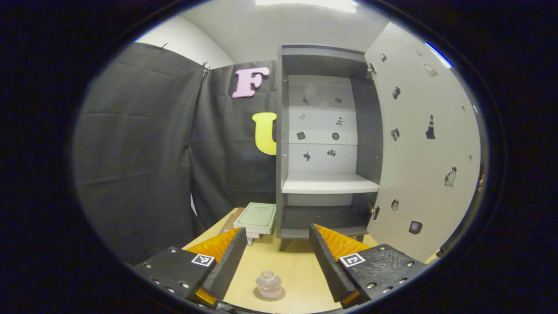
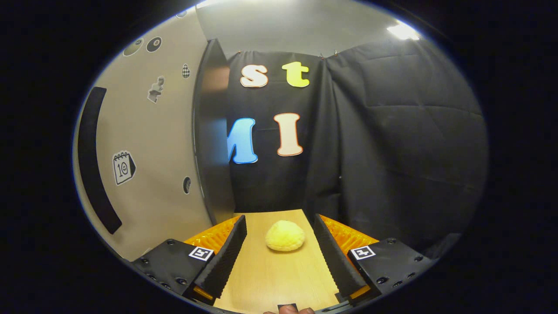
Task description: Open the cabinet door with the right hand, grasp the bottle in the cabinet with the left hand and place it on the coaster, then close the cabinet door with the right hand.
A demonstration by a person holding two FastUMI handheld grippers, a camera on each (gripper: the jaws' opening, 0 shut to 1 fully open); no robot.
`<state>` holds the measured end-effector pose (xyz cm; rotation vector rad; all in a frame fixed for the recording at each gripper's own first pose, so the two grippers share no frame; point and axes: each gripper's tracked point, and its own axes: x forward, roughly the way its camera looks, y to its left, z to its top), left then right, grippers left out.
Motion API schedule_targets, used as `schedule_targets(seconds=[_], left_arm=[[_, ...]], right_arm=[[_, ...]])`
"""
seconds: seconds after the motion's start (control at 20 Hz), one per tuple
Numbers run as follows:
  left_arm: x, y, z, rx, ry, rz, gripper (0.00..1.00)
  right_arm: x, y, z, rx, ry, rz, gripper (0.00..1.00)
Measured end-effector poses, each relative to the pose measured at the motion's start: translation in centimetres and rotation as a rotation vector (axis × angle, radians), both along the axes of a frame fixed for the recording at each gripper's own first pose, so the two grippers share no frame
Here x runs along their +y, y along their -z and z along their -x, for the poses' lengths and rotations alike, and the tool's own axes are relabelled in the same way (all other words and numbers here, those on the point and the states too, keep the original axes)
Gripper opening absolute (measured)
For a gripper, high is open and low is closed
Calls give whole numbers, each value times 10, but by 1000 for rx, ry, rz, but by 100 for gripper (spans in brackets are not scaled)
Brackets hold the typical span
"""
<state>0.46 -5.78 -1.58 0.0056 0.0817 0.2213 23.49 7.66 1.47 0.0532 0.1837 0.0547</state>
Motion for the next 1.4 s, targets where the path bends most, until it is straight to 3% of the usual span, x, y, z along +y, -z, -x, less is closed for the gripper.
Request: schedule_targets(seconds=[0.15,0.4,0.7,0.8,0.85,0.9,0.95,1.05,1.1,1.15,1.25,1.4], left_arm=[[-8,-25,7,-2,-44,17,85],[-10,-43,-6,17,-19,88,88],[35,-52,-19,21,-2,61,85],[51,-51,-20,23,7,43,88],[59,-48,-20,27,17,45,88],[64,-45,-22,30,29,51,88],[70,-40,-24,34,39,57,88],[85,-33,-22,46,48,67,88],[92,-32,-21,46,49,64,88],[100,-33,-19,43,49,59,85],[114,-35,-17,38,50,47,85],[130,-38,-18,21,57,43,88]], right_arm=[[17,-12,-1,-5,-90,-59,93],[42,-35,13,27,-170,-133,98],[64,-75,38,-25,-144,-149,98],[61,-81,44,-45,-89,-101,98],[59,-82,45,-49,-60,-80,91],[59,-82,49,-51,-41,-71,97],[64,-83,51,-51,-30,-66,91],[72,-85,59,-50,-21,-48,96],[74,-89,60,-54,-11,-26,87],[79,-90,62,-62,-2,-1,95],[97,-90,66,-68,-3,16,95],[139,-84,70,-48,-47,-47,95]])
